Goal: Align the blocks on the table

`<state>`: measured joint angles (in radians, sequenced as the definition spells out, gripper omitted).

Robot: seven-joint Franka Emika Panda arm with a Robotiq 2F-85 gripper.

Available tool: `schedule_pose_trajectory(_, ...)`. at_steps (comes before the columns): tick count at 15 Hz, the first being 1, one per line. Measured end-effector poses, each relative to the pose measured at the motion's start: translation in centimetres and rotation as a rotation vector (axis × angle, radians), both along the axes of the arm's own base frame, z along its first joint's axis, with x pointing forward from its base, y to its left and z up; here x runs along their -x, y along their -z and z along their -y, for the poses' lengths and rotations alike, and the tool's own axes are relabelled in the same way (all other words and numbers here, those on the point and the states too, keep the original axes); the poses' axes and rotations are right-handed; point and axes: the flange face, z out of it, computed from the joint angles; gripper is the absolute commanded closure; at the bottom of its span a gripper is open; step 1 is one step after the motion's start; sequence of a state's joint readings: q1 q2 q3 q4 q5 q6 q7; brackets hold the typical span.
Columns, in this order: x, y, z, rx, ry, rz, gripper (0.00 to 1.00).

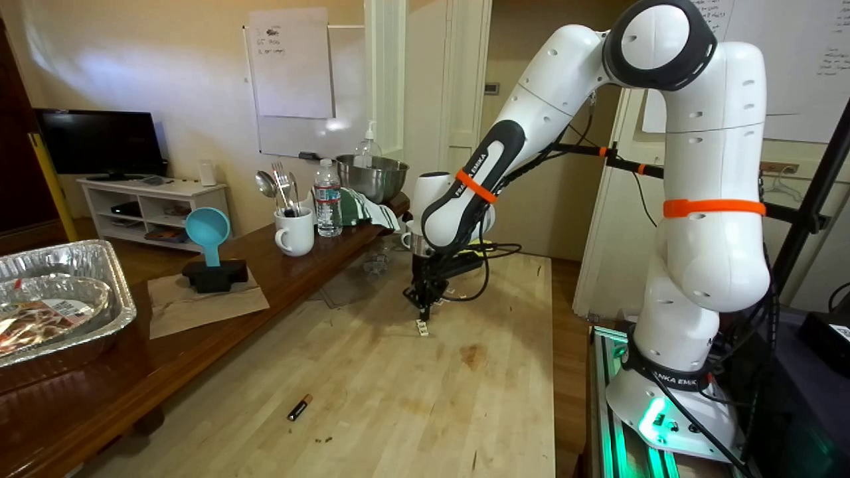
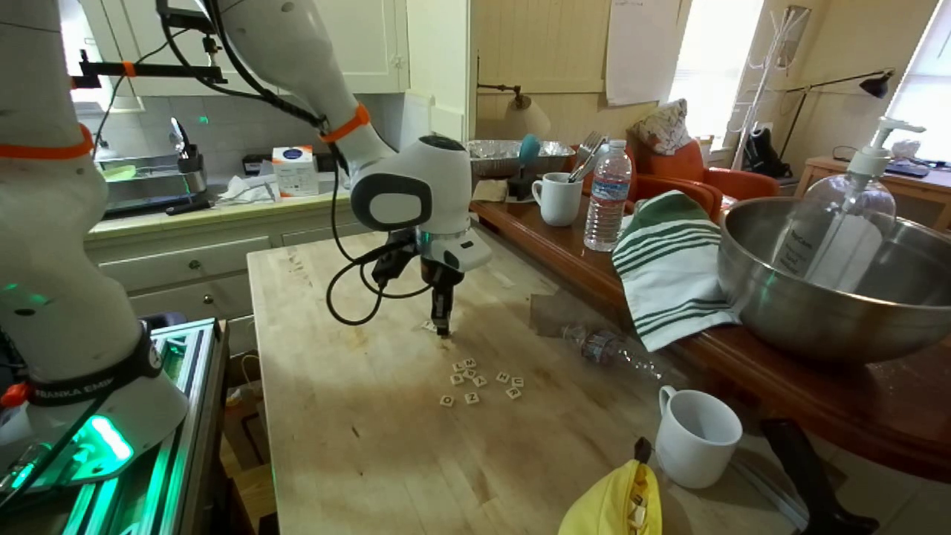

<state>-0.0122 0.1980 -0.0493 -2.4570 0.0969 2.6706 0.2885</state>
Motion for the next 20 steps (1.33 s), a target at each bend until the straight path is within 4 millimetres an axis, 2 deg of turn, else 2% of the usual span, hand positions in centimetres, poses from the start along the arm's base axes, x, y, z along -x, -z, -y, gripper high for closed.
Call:
schedule_pose_trajectory(8,-0.3,-1.5,0.0,0.004,-0.03,0.035,1.0)
schedule_pose_trajectory(14,-0.1,-1.8,1.1,0.103,-0.248,0.029,1.0)
schedule_pose_trajectory(20,0.0,-2.3,3.3,0.163,-0.449,0.036,1.0)
